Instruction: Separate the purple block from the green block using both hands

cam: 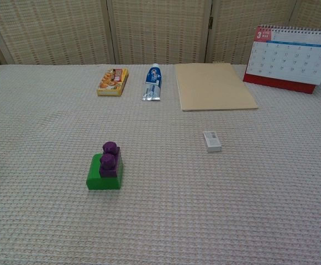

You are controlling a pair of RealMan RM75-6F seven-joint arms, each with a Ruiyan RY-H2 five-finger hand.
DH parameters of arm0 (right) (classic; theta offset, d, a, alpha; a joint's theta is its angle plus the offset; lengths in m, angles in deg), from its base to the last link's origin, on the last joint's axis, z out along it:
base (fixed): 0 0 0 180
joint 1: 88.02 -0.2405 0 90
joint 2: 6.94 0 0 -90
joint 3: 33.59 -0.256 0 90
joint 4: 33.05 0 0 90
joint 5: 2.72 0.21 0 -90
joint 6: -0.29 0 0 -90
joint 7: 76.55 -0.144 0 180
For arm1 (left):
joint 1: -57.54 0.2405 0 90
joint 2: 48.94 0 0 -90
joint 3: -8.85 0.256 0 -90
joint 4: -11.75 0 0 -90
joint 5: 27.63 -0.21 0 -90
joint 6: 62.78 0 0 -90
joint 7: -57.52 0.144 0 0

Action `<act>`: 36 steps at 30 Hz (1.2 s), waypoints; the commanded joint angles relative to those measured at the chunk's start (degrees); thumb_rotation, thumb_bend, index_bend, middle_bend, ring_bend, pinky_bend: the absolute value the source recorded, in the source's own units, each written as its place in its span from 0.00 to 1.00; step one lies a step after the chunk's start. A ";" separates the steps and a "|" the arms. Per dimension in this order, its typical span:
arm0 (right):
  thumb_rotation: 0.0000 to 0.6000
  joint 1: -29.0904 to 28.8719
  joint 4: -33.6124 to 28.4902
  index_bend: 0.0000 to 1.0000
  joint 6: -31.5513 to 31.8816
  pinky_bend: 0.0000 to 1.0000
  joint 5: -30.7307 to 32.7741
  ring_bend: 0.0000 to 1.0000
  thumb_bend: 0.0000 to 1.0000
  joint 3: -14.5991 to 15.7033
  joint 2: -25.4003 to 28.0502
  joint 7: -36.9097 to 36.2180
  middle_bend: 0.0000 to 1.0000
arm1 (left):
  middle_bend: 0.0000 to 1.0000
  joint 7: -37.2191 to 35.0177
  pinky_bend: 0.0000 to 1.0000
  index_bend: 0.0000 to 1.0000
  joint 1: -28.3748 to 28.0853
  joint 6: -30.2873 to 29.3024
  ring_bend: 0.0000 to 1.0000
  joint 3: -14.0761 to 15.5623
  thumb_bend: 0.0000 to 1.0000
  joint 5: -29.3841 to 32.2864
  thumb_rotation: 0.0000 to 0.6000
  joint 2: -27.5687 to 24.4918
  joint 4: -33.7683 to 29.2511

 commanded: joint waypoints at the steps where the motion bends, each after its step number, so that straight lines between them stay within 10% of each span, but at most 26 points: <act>1: 1.00 -0.05 0.11 0.00 -0.06 0.00 0.14 0.00 0.31 -0.06 -0.06 -0.07 0.00 | 0.00 0.08 0.00 0.00 -0.17 0.46 0.00 0.05 0.30 0.15 1.00 0.24 0.22; 14: 1.00 0.93 -0.18 0.00 2.50 0.00 -0.96 0.00 0.31 -0.07 0.64 -1.46 0.00 | 0.00 -8.41 0.00 0.04 -2.11 0.92 0.00 0.50 0.29 -2.54 1.00 3.36 -2.27; 26: 1.00 0.05 -0.02 0.00 0.45 0.00 -0.69 0.00 0.31 0.11 0.21 -1.40 0.00 | 0.00 4.27 0.00 0.18 -8.75 14.78 0.00 -6.38 0.29 14.86 1.00 4.58 -22.02; 36: 1.00 -0.80 -0.25 0.00 -0.77 0.00 -0.59 0.00 0.31 0.06 0.02 -2.03 0.00 | 0.00 18.62 0.00 0.23 -13.26 15.24 0.00 -10.86 0.29 23.91 1.00 14.73 -21.49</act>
